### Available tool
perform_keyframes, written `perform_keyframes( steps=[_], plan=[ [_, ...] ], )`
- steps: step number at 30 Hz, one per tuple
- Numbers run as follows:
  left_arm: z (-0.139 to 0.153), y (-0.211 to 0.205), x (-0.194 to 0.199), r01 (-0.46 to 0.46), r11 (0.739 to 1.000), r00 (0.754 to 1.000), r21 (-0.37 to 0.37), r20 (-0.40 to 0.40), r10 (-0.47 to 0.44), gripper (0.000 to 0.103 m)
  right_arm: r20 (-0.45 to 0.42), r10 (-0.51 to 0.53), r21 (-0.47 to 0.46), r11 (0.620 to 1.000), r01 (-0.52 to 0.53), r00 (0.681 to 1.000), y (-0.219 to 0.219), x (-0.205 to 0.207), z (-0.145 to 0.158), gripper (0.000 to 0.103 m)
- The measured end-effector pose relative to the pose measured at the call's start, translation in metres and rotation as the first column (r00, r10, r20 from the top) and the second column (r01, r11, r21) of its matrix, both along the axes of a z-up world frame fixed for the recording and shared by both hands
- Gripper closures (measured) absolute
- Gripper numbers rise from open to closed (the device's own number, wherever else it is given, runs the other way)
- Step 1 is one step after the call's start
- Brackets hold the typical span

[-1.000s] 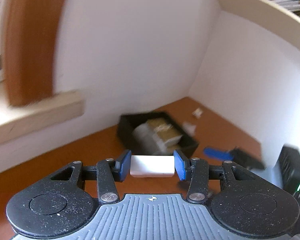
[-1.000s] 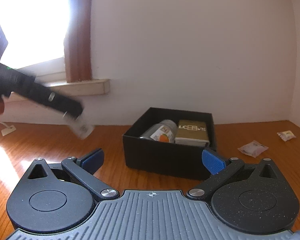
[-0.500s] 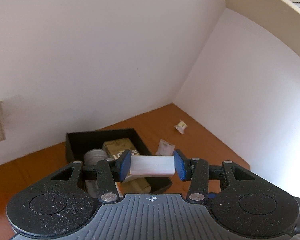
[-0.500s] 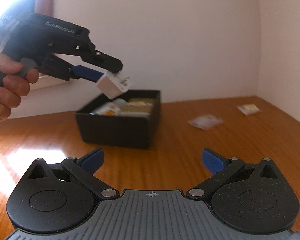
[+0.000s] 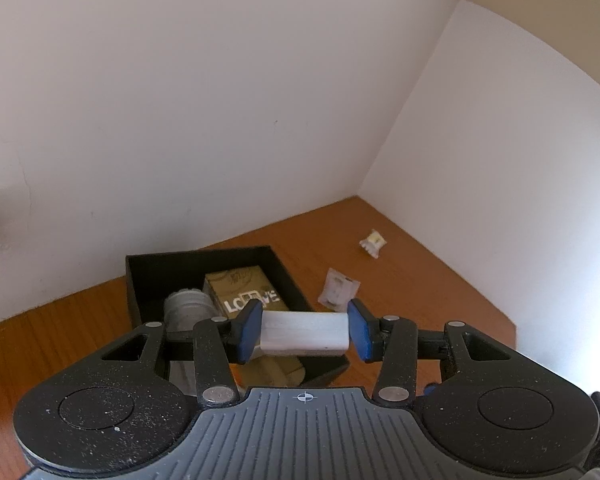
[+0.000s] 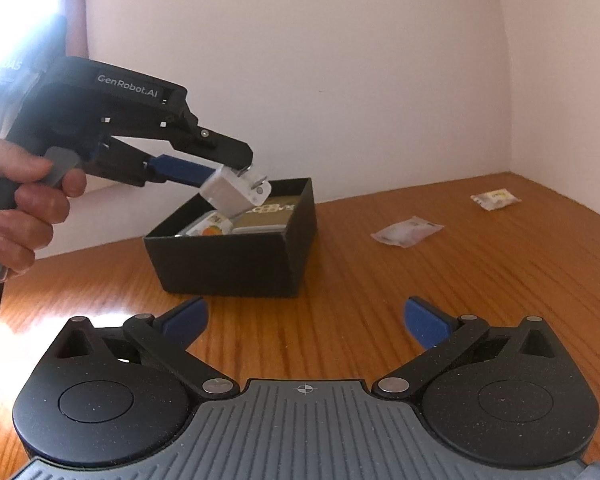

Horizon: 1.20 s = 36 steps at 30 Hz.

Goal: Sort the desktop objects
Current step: 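Lower the charger into the black box and open the left gripper, then withdraw the left gripper and move the right gripper toward the wrapped candy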

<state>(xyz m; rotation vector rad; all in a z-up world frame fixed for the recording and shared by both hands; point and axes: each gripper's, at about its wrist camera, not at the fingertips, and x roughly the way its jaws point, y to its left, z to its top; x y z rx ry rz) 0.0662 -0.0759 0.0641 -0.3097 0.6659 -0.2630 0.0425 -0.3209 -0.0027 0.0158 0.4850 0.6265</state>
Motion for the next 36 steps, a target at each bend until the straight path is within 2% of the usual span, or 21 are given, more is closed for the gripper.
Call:
perform_keyframes(
  steps=[1,5,7,11,13,15,20,27,36],
  plan=[
    [0.001,0.000,-0.002,-0.004,1.000,1.000,0.011,0.009,0.004,0.046,0.002,0.002,-0.002,1.000,-0.002,1.000,0.000,0.000,0.000,0.000],
    [0.009,0.002,-0.004,-0.017,0.999,0.999,0.041,0.038,0.015,0.034,0.015,0.001,-0.017,1.000,-0.001,1.000,0.000,0.001,0.000,0.000],
    [0.011,0.005,-0.007,-0.025,0.999,0.998,0.046,0.051,0.023,0.023,0.018,0.003,-0.021,1.000,-0.002,1.000,-0.001,0.002,0.000,0.000],
    [0.013,0.010,-0.009,-0.037,0.998,0.997,0.049,0.072,0.034,0.016,0.020,-0.002,-0.023,1.000,0.002,1.000,-0.001,0.002,0.000,0.000],
    [0.012,0.013,-0.011,-0.044,0.998,0.996,0.052,0.081,0.040,0.005,0.023,-0.003,-0.026,1.000,0.004,1.000,0.000,0.002,-0.001,0.000],
    [0.011,0.017,-0.014,-0.055,0.996,0.994,0.063,0.097,0.049,0.000,0.024,-0.005,-0.029,1.000,0.006,1.000,0.000,0.002,-0.001,0.000],
    [0.008,0.023,-0.018,-0.075,0.993,0.993,0.089,0.101,0.066,0.000,0.027,-0.005,-0.034,0.999,0.006,1.000,0.000,0.000,-0.001,0.000],
    [-0.001,0.032,-0.025,-0.098,0.982,0.990,0.162,0.116,0.079,0.000,0.031,-0.010,-0.043,0.999,0.011,0.999,0.002,0.000,-0.001,0.000],
    [-0.021,0.055,-0.046,-0.137,0.966,0.981,0.220,0.168,0.101,0.000,0.023,-0.015,-0.041,0.999,0.016,1.000,0.003,0.001,-0.001,0.000]
  ],
)
